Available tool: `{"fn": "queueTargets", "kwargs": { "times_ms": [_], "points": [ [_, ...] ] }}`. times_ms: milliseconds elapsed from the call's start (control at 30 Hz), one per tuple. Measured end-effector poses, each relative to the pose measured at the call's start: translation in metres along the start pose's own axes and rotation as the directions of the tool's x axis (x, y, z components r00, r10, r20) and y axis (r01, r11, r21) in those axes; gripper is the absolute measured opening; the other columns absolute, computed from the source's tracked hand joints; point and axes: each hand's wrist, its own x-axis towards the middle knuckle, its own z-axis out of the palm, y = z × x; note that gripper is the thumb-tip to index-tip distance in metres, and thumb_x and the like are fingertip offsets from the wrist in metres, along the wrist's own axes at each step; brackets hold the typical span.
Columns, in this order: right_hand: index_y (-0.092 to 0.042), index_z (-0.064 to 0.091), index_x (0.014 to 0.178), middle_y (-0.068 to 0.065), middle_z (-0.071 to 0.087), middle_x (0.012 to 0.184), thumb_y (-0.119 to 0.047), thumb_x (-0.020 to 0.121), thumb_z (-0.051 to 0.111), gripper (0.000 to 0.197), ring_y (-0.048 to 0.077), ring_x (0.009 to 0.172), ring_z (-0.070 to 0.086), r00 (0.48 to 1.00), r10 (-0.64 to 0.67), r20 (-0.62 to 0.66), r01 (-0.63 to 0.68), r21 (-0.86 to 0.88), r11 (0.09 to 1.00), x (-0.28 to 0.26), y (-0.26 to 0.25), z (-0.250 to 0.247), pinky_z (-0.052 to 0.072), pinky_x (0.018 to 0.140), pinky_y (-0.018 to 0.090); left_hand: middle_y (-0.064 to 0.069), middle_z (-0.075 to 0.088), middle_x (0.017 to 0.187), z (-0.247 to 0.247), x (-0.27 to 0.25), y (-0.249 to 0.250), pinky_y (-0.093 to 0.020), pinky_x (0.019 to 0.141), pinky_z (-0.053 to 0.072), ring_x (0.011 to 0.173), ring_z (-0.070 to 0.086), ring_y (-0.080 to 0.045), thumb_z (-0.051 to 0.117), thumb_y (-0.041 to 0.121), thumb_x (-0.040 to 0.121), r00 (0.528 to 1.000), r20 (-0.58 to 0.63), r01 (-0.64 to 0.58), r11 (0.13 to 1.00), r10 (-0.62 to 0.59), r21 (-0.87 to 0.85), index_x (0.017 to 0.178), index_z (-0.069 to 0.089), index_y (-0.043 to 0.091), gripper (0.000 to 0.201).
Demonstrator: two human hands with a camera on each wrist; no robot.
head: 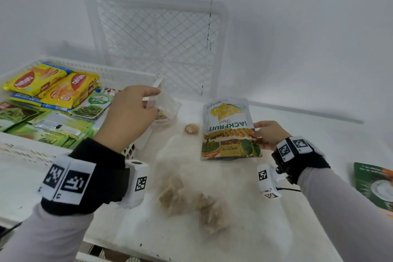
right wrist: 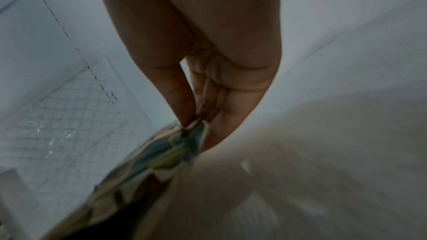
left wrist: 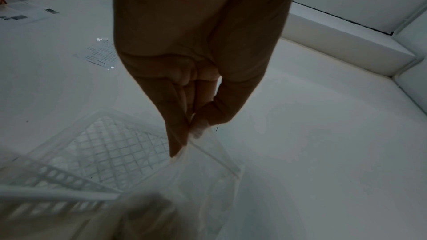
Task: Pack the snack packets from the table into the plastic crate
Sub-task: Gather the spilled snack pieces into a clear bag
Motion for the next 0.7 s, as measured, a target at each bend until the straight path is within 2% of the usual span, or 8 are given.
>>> {"fn": "queueTargets", "kwargs": {
  "times_ms": [167, 267, 334, 400, 467, 567, 634, 700],
  "points": [
    [-0.003, 0.062, 0.089, 0.026, 0.065, 0.106, 0.005, 0.087, 0.056, 0.011, 0.041, 0.1, 0.063, 0.989, -0.014, -0.15, 0.011, -0.018, 1.0, 0.001, 0.016, 0.007, 0.051, 0.089, 0.053, -0.003, 0.063, 0.122, 0.01, 0.004, -0.005, -0.041, 0.098, 0.047, 0.102, 0.063, -0.021, 0.057, -0.002, 0.077, 0.999, 0.04, 0.004, 0.999, -0.006, 0.045, 0.122, 0.063, 0.012, 0.047],
    [0.009, 0.061, 0.109, 0.03, 0.062, 0.114, -0.001, 0.085, 0.059, 0.026, 0.042, 0.107, 0.059, 0.978, -0.062, -0.197, 0.033, -0.147, 0.989, 0.0, 0.016, 0.009, 0.047, 0.096, 0.05, -0.004, 0.065, 0.118, 0.016, 0.006, -0.008, -0.039, 0.097, 0.046, 0.097, 0.065, -0.021, 0.058, -0.001, 0.076, 0.997, 0.07, 0.016, 0.998, -0.02, 0.059, 0.121, 0.063, 0.014, 0.048],
    [0.004, 0.05, 0.128, 0.023, 0.054, 0.129, -0.002, 0.086, 0.055, 0.043, 0.035, 0.118, 0.053, 0.956, -0.162, -0.245, 0.07, -0.346, 0.936, -0.007, 0.007, 0.009, 0.043, 0.099, 0.036, -0.005, 0.063, 0.121, 0.02, 0.008, -0.011, -0.038, 0.095, 0.048, 0.097, 0.065, -0.022, 0.06, 0.0, 0.076, 0.995, 0.095, 0.013, 0.998, -0.019, 0.062, 0.121, 0.063, 0.014, 0.048],
    [-0.007, 0.051, 0.129, 0.014, 0.055, 0.129, -0.001, 0.086, 0.052, 0.043, 0.027, 0.116, 0.054, 0.9, -0.355, -0.254, 0.228, -0.42, 0.878, -0.02, -0.009, 0.014, 0.042, 0.091, 0.029, -0.005, 0.06, 0.126, 0.024, 0.009, -0.014, -0.038, 0.095, 0.048, 0.101, 0.064, -0.021, 0.06, 0.0, 0.077, 0.992, 0.121, 0.018, 0.998, -0.026, 0.063, 0.123, 0.062, 0.015, 0.048],
    [-0.012, 0.06, 0.116, 0.006, 0.062, 0.116, -0.002, 0.087, 0.051, 0.032, 0.019, 0.106, 0.059, 0.847, -0.5, -0.182, 0.425, -0.334, 0.841, -0.036, -0.029, 0.025, 0.047, 0.088, 0.026, -0.006, 0.059, 0.129, 0.028, 0.011, -0.017, -0.04, 0.096, 0.048, 0.105, 0.063, -0.021, 0.058, -0.003, 0.077, 0.988, 0.15, 0.036, 0.999, -0.041, 0.038, 0.125, 0.059, 0.015, 0.052],
    [-0.019, 0.065, 0.102, -0.006, 0.065, 0.098, -0.016, 0.088, 0.061, 0.014, 0.008, 0.088, 0.062, 0.775, -0.629, 0.063, 0.626, -0.224, 0.747, -0.06, -0.056, 0.054, 0.052, 0.084, 0.023, -0.006, 0.058, 0.129, 0.035, 0.013, -0.021, -0.036, 0.095, 0.049, 0.109, 0.061, -0.019, 0.057, -0.005, 0.077, 0.983, 0.175, 0.052, 0.999, -0.054, 0.013, 0.128, 0.057, 0.014, 0.054],
    [-0.021, 0.064, 0.097, -0.005, 0.066, 0.094, -0.031, 0.083, 0.069, 0.018, 0.009, 0.083, 0.064, 0.742, -0.651, 0.164, 0.671, -0.192, 0.716, -0.069, -0.067, 0.078, 0.054, 0.077, 0.023, -0.006, 0.057, 0.131, 0.04, 0.013, -0.022, -0.033, 0.094, 0.048, 0.109, 0.061, -0.019, 0.059, -0.003, 0.078, 0.984, 0.174, 0.046, 0.999, -0.049, 0.022, 0.129, 0.056, 0.013, 0.053],
    [-0.019, 0.063, 0.098, -0.001, 0.067, 0.092, -0.036, 0.077, 0.073, 0.028, 0.011, 0.081, 0.064, 0.745, -0.642, 0.183, 0.668, -0.206, 0.716, -0.07, -0.071, 0.098, 0.053, 0.073, 0.022, -0.006, 0.056, 0.132, 0.045, 0.014, -0.023, -0.031, 0.095, 0.046, 0.111, 0.059, -0.019, 0.061, -0.001, 0.079, 0.983, 0.176, 0.048, 0.998, -0.054, 0.037, 0.13, 0.055, 0.014, 0.053]
  ]
}}
